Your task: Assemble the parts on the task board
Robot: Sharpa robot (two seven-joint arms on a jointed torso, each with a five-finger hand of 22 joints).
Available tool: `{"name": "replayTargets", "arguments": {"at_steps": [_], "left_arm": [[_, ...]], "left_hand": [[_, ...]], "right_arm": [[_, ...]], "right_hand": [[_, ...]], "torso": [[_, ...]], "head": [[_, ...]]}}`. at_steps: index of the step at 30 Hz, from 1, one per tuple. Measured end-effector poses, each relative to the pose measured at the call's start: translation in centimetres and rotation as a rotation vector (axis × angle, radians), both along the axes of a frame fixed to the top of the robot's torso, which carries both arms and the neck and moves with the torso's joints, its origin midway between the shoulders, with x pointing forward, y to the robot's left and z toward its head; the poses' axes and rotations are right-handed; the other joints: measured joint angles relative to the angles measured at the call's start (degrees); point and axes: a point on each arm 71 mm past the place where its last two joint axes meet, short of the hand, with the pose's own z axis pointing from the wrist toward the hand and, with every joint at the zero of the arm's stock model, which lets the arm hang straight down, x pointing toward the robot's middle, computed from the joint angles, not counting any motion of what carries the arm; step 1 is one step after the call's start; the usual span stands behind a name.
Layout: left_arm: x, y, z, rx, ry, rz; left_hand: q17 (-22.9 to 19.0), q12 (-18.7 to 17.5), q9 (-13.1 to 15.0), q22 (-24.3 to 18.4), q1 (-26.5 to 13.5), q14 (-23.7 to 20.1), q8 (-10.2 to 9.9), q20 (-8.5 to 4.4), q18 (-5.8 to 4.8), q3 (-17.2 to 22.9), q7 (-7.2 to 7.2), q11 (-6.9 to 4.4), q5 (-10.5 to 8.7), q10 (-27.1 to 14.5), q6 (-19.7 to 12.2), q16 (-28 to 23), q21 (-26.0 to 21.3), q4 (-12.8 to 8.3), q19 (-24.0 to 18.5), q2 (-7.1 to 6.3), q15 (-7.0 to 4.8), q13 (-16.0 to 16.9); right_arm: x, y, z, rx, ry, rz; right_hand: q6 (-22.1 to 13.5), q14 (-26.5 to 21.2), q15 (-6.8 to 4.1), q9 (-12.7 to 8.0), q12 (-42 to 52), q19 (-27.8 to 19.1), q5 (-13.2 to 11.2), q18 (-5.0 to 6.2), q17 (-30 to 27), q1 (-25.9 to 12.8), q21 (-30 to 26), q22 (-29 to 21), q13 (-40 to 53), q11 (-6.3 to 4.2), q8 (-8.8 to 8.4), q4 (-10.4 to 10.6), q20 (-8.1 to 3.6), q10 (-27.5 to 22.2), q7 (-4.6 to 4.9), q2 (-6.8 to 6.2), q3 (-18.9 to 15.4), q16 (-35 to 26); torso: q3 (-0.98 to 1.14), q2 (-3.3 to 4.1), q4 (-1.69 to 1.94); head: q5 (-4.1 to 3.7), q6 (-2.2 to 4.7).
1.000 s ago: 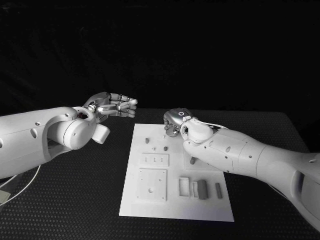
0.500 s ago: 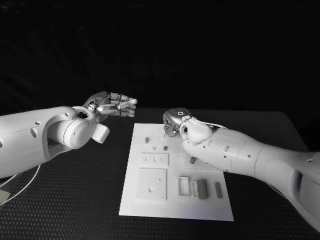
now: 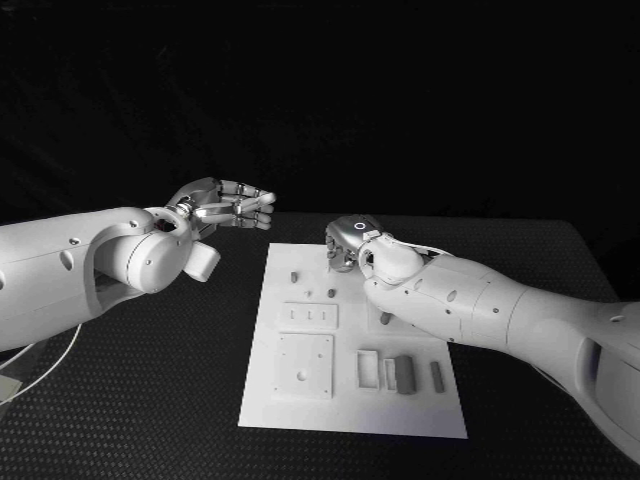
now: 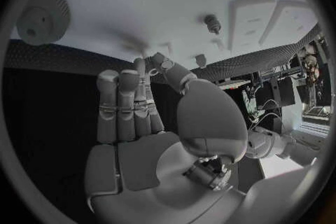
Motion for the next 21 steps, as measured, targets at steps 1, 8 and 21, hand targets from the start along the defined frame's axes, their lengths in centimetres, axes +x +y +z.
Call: {"name": "replayTargets", "arguments": {"at_steps": [1, 8, 21], "left_arm": [[0.0, -0.01, 0.01, 0.0, 0.0, 0.0], [0.03, -0.04, 0.14, 0.0, -0.002, -0.001], [0.03, -0.06, 0.24, 0.0, -0.003, -0.001]], "left_hand": [[0.0, 0.0, 0.0, 0.0, 0.0, 0.0, -0.16, 0.0, 0.0, 0.0, 0.0, 0.0, 0.0, 0.0, 0.0, 0.0, 0.0, 0.0, 0.0, 0.0, 0.0, 0.0], [-0.01, -0.22, 0.0, 0.01, 0.0, 0.0, -0.22, 0.0, 0.0, 0.0, 0.0, 0.0, 0.0, 0.0, 0.0, 0.0, 0.0, 0.0, 0.0, 0.0, 0.0, 0.0], [0.05, -0.22, 0.01, -0.05, 0.0, 0.0, -0.22, 0.0, 0.0, 0.0, 0.0, 0.0, 0.0, 0.0, 0.0, -0.21, 0.0, 0.0, 0.0, 0.0, 0.0, -0.05]], "right_arm": [[0.02, -0.03, -0.01, 0.0, 0.0, -0.001], [0.09, -0.21, 0.0, -0.001, 0.001, -0.004], [0.09, -0.4, 0.02, 0.006, -0.009, -0.009]], "right_hand": [[0.0, 0.0, 0.0, 0.0, -0.15, 0.0, 0.0, 0.0, 0.0, 0.0, 0.0, 0.0, 0.0, 0.0, 0.0, 0.0, 0.0, 0.0, 0.0, 0.0, 0.0, 0.0], [-0.01, 0.0, 0.02, -0.04, -0.15, 0.0, 0.0, 0.0, -0.06, 0.0, 0.0, 0.0, 0.07, 0.0, -0.06, 0.0, 0.01, 0.0, 0.01, 0.0, 0.0, 0.0], [-0.07, 0.01, 0.03, 0.01, -0.14, 0.01, 0.0, 0.01, -0.06, 0.01, 0.0, 0.0, 0.23, 0.0, -0.11, 0.0, 0.01, 0.0, 0.08, -0.01, 0.0, 0.0]], "torso": [[0.0, 0.01, -0.01], [0.0, -0.02, -0.08], [0.0, -0.09, -0.06]], "head": [[0.05, -0.03], [0.09, -0.14], [0.09, -0.07]]}}
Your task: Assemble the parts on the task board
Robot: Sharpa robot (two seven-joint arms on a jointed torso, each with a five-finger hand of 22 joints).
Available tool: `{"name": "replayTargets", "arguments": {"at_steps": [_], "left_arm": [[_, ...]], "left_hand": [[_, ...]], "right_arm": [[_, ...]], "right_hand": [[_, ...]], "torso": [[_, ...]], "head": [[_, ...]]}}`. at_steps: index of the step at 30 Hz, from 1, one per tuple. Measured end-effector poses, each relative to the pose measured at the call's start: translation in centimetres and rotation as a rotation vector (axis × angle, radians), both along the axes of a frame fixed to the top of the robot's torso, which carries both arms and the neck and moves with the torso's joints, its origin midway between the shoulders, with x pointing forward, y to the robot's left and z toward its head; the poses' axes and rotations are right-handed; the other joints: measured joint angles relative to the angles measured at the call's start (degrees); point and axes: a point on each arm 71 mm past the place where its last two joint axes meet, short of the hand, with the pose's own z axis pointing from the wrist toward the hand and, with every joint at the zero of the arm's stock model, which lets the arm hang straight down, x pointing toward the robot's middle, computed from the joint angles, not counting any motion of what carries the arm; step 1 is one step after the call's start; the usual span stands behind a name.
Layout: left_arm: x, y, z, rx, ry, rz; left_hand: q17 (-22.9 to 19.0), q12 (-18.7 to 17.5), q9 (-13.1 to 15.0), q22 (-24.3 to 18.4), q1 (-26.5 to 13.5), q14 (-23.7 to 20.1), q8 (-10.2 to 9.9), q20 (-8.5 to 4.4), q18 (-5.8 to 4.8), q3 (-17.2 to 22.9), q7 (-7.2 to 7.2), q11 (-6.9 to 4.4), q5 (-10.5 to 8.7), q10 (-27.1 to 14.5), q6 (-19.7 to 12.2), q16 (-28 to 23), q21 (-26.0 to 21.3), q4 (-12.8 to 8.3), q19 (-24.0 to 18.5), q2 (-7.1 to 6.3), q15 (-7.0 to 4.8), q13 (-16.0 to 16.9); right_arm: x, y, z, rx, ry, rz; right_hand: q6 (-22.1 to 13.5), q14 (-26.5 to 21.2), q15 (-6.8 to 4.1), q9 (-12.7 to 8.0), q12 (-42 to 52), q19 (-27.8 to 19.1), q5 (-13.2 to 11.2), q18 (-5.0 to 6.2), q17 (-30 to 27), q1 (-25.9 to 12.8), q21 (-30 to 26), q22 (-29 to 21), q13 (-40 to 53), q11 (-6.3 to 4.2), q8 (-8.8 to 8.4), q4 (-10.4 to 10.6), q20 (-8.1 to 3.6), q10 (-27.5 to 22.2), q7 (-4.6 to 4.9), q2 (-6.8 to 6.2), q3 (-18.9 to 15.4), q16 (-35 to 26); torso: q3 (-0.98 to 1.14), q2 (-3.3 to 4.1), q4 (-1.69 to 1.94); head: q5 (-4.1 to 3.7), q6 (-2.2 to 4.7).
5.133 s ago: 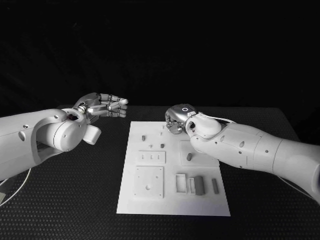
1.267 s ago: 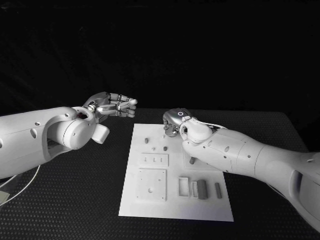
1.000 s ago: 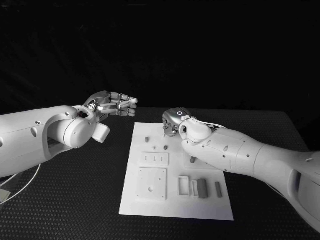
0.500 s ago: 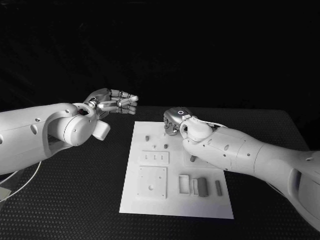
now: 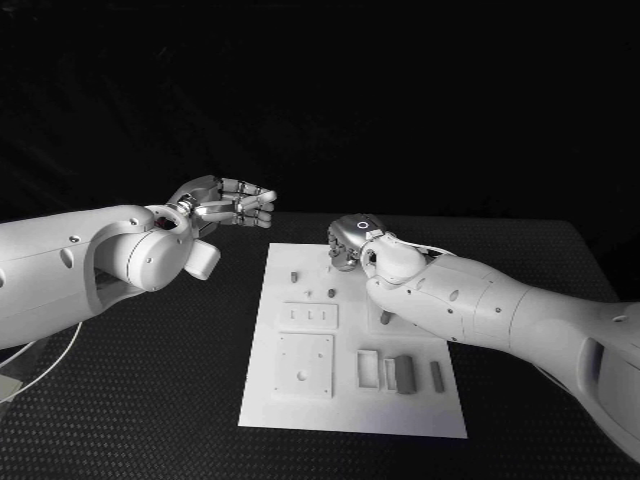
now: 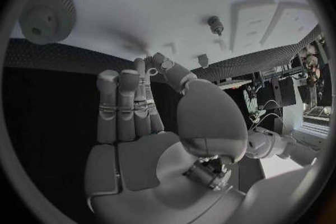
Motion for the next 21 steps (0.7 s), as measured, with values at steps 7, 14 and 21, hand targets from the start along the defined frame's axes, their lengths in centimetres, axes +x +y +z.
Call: {"name": "replayTargets", "arguments": {"at_steps": [7, 14, 21], "left_arm": [[0.0, -0.04, 0.04, 0.0, 0.0, -0.001], [0.01, -0.09, 0.11, 0.0, -0.001, -0.002], [0.02, -0.13, 0.16, 0.0, -0.002, -0.003]], "left_hand": [[-0.01, 0.0, 0.0, 0.0, 0.0, 0.0, 0.0, 0.0, 0.0, 0.0, 0.0, 0.0, 0.0, 0.0, 0.0, 0.0, 0.0, 0.0, 0.0, 0.0, 0.0, 0.0], [-0.01, 0.0, 0.0, 0.0, 0.0, 0.0, 0.0, 0.0, 0.0, 0.0, 0.0, 0.0, 0.0, 0.0, 0.0, 0.0, 0.0, 0.0, 0.0, 0.0, 0.0, 0.01], [0.04, 0.0, 0.0, 0.01, 0.0, 0.0, 0.0, 0.0, -0.01, 0.0, 0.0, 0.0, 0.0, 0.0, 0.0, 0.0, 0.0, 0.0, 0.0, 0.0, 0.0, 0.01]], "right_arm": [[0.01, 0.08, 0.01, 0.001, -0.002, 0.0], [-0.04, 0.35, 0.03, 0.005, -0.001, 0.004], [-0.04, 0.58, -0.07, 0.006, 0.016, 0.008]], "right_hand": [[0.0, 0.0, 0.01, 0.09, 0.0, 0.09, 0.0, -0.01, 0.0, 0.03, 0.0, 0.0, 0.06, 0.0, -0.18, 0.0, 0.09, 0.0, 0.0, 0.02, 0.0, 0.0], [-0.01, 0.0, 0.01, 0.09, -0.02, 0.09, 0.0, 0.0, 0.0, 0.18, 0.0, 0.0, 0.12, 0.0, -0.3, -0.01, 0.09, 0.0, 0.0, 0.18, -0.01, 0.0], [-0.66, -0.2, 0.23, 0.2, -1.26, -0.32, 0.0, 0.0, -0.09, 0.18, 0.0, 0.0, 0.22, 0.82, -0.82, -0.01, 0.08, -1.07, 0.65, 0.17, -0.01, 0.0]], "torso": [[0.0, -0.01, -0.02], [-0.03, 0.01, -0.03], [-0.07, 0.01, -0.03]], "head": [[0.12, 0.09], [0.13, 0.14], [0.15, 0.05]]}}
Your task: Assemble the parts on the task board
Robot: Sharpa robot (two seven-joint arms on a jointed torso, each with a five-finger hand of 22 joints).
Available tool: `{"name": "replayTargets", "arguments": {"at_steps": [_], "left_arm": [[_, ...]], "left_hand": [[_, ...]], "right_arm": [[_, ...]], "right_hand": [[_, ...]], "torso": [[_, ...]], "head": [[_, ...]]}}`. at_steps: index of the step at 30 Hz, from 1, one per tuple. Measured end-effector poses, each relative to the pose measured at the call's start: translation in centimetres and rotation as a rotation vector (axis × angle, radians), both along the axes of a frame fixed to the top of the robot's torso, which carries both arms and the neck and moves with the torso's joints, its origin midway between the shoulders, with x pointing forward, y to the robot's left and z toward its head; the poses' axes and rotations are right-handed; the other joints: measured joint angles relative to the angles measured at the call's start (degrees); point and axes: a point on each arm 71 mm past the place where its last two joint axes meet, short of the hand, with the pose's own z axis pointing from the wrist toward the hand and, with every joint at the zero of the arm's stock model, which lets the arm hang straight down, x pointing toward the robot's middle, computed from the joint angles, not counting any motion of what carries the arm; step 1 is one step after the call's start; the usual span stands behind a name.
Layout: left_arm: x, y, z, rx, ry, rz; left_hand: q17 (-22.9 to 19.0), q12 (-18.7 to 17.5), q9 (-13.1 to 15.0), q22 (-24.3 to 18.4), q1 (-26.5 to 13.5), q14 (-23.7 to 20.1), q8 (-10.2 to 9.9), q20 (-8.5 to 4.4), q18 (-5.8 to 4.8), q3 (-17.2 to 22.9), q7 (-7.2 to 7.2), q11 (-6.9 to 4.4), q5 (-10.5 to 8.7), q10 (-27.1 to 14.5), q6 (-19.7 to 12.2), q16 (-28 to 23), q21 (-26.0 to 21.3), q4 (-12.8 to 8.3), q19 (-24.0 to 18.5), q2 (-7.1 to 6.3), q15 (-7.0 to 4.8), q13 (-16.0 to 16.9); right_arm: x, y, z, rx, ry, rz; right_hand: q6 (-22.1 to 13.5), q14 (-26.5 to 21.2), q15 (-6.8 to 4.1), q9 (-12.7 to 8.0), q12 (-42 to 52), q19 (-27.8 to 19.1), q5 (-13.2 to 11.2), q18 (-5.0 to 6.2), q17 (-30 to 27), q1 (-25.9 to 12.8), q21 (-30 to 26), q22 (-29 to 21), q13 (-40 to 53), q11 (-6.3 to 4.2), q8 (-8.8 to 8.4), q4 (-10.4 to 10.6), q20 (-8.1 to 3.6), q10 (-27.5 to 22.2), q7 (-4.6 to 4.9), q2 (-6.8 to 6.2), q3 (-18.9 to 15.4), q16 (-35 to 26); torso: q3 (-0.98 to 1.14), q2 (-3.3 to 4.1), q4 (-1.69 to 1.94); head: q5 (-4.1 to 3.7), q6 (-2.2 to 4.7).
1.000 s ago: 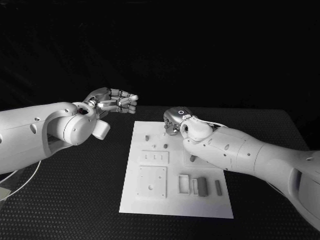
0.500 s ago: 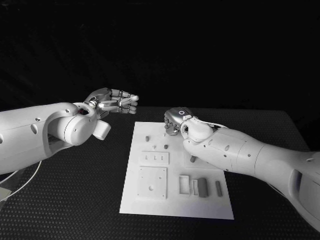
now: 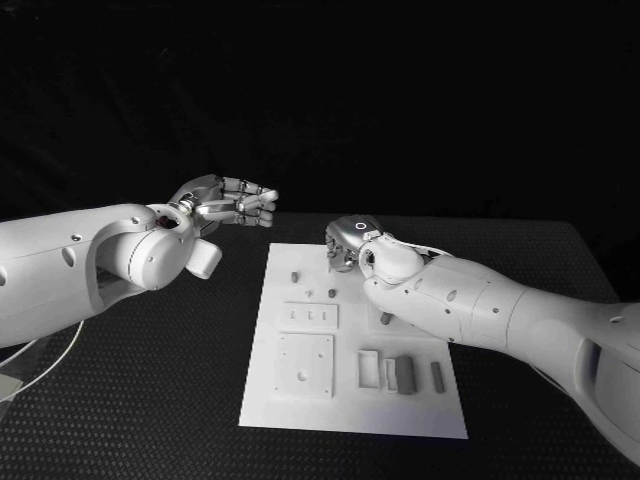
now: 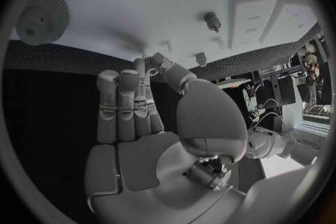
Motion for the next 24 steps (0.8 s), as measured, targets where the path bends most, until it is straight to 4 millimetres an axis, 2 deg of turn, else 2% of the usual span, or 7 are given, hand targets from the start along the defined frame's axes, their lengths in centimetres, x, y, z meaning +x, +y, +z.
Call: {"name": "replayTargets", "arguments": {"at_steps": [10, 24], "left_arm": [[-0.01, -0.01, 0.13, 0.0, -0.002, -0.001], [-0.02, 0.04, 0.18, 0.0, -0.002, 0.0]], "left_hand": [[0.0, 0.0, 0.0, 0.0, 0.0, 0.0, 0.0, 0.0, 0.0, 0.0, 0.0, 0.0, 0.0, 0.0, 0.0, 0.0, 0.0, 0.0, 0.0, 0.0, 0.0, 0.0], [0.04, 0.0, 0.0, 0.01, 0.0, 0.0, 0.0, 0.0, 0.0, 0.0, 0.0, 0.0, 0.0, 0.0, 0.0, 0.0, -0.23, 0.0, 0.0, 0.0, 0.0, 0.0]], "right_arm": [[0.28, -0.4, 0.02, -0.004, 0.012, -0.01], [0.26, -0.52, -0.03, -0.001, 0.01, -0.017]], "right_hand": [[-0.27, -0.27, 0.27, -0.23, -0.51, -0.09, 0.0, 0.0, 0.0, 0.0, 0.0, 0.0, 0.14, 0.21, -0.34, 0.0, 0.08, -0.38, 0.26, 0.0, 0.0, 0.0], [-0.48, -0.27, 0.27, -0.21, -0.52, -0.28, 0.0, 0.0, 0.0, -0.01, 0.0, 0.0, 0.36, 0.2, -0.51, 0.0, 0.29, -0.38, 0.44, -0.01, 0.0, 0.0]], "torso": [[0.03, 0.0, -0.04], [0.07, 0.0, -0.03]], "head": [[-0.01, -0.2], [0.1, -0.07]]}}
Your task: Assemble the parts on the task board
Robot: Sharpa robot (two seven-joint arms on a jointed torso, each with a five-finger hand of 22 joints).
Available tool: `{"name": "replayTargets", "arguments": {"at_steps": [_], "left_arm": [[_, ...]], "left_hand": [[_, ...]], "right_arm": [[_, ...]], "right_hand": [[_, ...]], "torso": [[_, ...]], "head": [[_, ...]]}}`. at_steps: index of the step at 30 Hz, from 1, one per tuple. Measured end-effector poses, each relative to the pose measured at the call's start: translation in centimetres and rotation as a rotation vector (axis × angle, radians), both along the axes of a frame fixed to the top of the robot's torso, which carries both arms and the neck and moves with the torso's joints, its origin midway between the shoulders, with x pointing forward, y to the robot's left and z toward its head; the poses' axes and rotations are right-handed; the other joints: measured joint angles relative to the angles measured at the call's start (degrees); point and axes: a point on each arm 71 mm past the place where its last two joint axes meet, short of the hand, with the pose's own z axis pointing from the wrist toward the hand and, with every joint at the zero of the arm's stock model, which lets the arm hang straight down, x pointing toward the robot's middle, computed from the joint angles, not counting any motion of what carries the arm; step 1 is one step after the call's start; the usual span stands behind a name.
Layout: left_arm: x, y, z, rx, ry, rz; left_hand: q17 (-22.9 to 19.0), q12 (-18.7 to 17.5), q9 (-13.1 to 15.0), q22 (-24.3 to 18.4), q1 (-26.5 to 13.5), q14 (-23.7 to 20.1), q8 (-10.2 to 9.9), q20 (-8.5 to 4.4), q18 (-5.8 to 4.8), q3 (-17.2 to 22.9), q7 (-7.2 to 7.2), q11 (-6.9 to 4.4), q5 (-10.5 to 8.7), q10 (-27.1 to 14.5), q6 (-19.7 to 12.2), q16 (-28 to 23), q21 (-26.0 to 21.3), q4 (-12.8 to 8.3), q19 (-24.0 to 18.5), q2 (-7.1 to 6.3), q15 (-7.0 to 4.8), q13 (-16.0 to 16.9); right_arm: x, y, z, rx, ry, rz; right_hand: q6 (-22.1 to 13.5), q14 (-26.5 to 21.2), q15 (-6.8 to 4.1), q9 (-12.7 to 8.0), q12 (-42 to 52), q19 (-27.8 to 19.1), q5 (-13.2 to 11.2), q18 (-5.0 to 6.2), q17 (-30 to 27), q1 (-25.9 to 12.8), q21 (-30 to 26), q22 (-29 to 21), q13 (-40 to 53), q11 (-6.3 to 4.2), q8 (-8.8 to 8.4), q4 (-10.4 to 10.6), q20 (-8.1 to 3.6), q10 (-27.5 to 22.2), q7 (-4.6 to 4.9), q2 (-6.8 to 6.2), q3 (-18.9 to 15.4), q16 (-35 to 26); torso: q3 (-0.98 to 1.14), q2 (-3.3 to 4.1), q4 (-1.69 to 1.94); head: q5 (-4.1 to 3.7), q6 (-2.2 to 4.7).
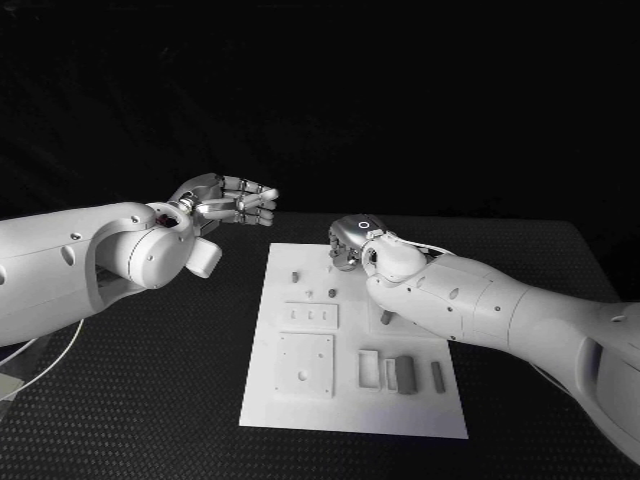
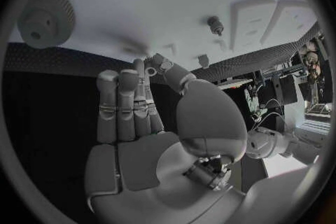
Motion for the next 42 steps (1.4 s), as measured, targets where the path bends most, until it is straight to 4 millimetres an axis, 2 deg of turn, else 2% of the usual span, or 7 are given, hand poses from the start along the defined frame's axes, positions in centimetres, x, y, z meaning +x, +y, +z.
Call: {"name": "replayTargets", "arguments": {"at_steps": [13, 17, 19, 27, 42], "left_arm": [[0.02, -0.03, 0.04, 0.0, -0.001, 0.0], [0.03, -0.05, 0.05, 0.0, -0.001, 0.0], [0.02, -0.09, 0.05, 0.0, -0.001, -0.001], [0.02, -0.06, 0.12, 0.0, -0.002, -0.001], [0.06, -0.02, 0.21, 0.0, -0.004, 0.0]], "left_hand": [[0.0, 0.0, 0.0, -0.04, 0.0, 0.0, 0.0, 0.0, 0.0, 0.0, 0.0, 0.0, 0.0, 0.0, 0.0, 0.0, 0.0, 0.0, 0.0, 0.0, 0.0, -0.04], [-0.01, 0.0, 0.0, -0.04, 0.0, 0.0, 0.0, 0.01, 0.0, 0.0, 0.0, 0.0, 0.0, 0.0, 0.0, 0.0, 0.0, 0.0, 0.01, 0.0, 0.0, -0.04], [-0.01, 0.0, 0.0, -0.04, 0.0, 0.0, 0.0, 0.2, 0.0, 0.0, 0.0, 0.0, 0.0, 0.0, 0.0, 0.0, 0.0, 0.0, 0.2, 0.0, 0.0, -0.04], [0.03, 0.0, 0.0, -0.04, 0.0, 0.0, 0.0, 0.2, 0.0, 0.0, 0.0, 0.0, 0.0, 0.0, 0.0, 0.0, 0.0, 0.0, 0.2, 0.0, 0.0, -0.03], [0.04, 0.0, 0.0, -0.04, 0.22, 0.0, -0.23, 0.2, 0.0, 0.0, 0.0, 0.0, 0.0, 0.0, 0.0, -0.22, 0.0, 0.0, 0.2, -0.22, 0.0, -0.03]], "right_arm": [[0.07, -0.22, -0.05, 0.005, 0.008, -0.008], [0.09, -0.15, -0.1, 0.009, 0.016, -0.009], [0.09, -0.16, -0.15, 0.01, 0.022, -0.01], [0.09, -0.19, -0.27, 0.014, 0.035, -0.013], [0.08, -0.37, -0.31, 0.021, 0.044, -0.015]], "right_hand": [[-0.45, -0.2, 0.2, 0.05, -0.74, 0.0, 0.0, 0.0, 0.0, -0.01, 0.0, 0.0, 0.06, 0.22, -0.56, 0.0, 0.01, -0.67, 0.03, -0.01, 0.0, 0.0], [-2.32, -0.67, 0.66, -0.47, -1.98, -0.12, 0.01, 0.0, 0.01, -0.64, -0.34, 0.0, -0.24, 0.89, -1.98, 0.01, 0.12, -2.76, 0.87, -0.63, 0.01, 0.01], [-2.84, -0.76, 0.75, -0.68, -1.99, -0.21, 0.01, -0.01, 0.0, -0.77, -0.35, 0.0, -0.48, 1.35, -2.17, 0.01, 0.21, -3.2, 1.21, -0.76, 0.01, 0.01], [-2.93, -0.8, 1.21, -0.81, -1.99, -0.22, 0.01, -0.01, -0.04, -0.77, -0.35, 0.0, -0.7, 1.55, -2.44, 0.17, 0.23, -3.79, 1.29, -0.76, 0.17, 0.01], [-3.03, -0.83, 1.23, -0.81, -1.99, -0.32, 0.01, -0.01, -0.03, -0.77, -0.35, 0.0, -0.78, 1.54, -2.43, 0.33, 0.34, -3.78, 1.19, -0.76, 0.33, 0.01]], "torso": [[-0.06, -0.03, 0.08], [-0.07, -0.04, 0.08], [-0.07, -0.04, 0.08], [-0.09, -0.03, 0.04], [-0.04, -0.03, 0.0]], "head": [[0.01, 0.02], [0.17, 0.02], [0.2, 0.02], [0.36, 0.01], [0.27, 0.04]]}}
